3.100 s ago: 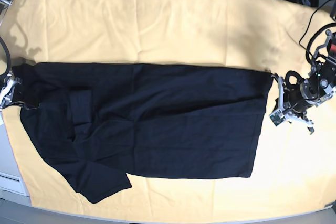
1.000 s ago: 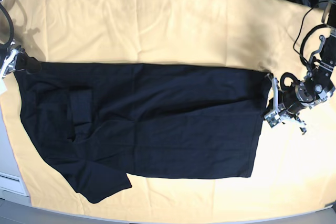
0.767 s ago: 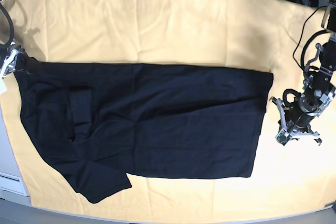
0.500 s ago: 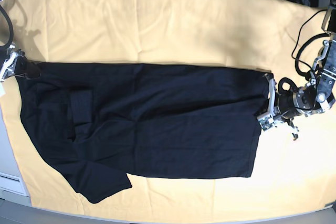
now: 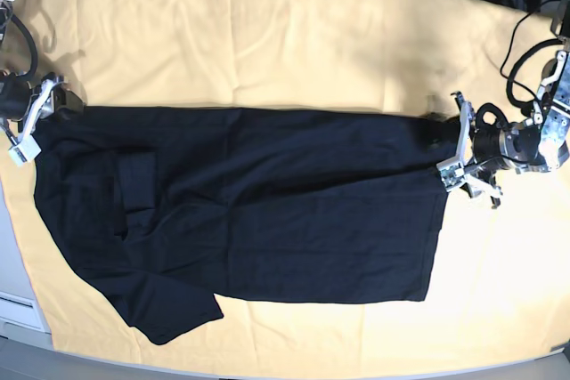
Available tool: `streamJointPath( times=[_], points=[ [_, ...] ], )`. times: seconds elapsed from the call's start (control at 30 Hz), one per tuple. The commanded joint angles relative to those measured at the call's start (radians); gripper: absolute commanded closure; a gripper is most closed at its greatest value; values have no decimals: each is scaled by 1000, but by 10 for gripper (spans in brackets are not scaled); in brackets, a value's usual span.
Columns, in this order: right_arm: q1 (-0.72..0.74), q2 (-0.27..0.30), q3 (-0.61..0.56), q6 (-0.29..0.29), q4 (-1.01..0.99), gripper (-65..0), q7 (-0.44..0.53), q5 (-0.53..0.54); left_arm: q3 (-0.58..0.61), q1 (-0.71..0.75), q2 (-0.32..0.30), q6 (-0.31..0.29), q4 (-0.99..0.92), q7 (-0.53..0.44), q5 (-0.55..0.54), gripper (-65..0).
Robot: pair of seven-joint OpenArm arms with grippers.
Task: Fold the T-shirt properly
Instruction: 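Move both grippers to the shirt's two ends along its folded edge, then grasp the folded edge at both ends with both grippers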
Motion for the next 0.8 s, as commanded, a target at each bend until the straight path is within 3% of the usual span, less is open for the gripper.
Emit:
streamJointPath(
  times=[0.0,0.3,0.5,0.77],
  points=[
    [14,26,-5,2,13,-244,19,12,-13,-19,-22,3,12,-3,-13,-403],
    [18,48,-24,2,13,-244,30,11,-12,26,-39,3,12,6,60,-407],
    [17,68,-22,2,13,-244,30,11,-12,97,-38,3,12,-109,205,-407],
    [17,68,-22,2,13,-244,29,11,-12,113,-38,3,12,-132,237,-399]
  ],
)
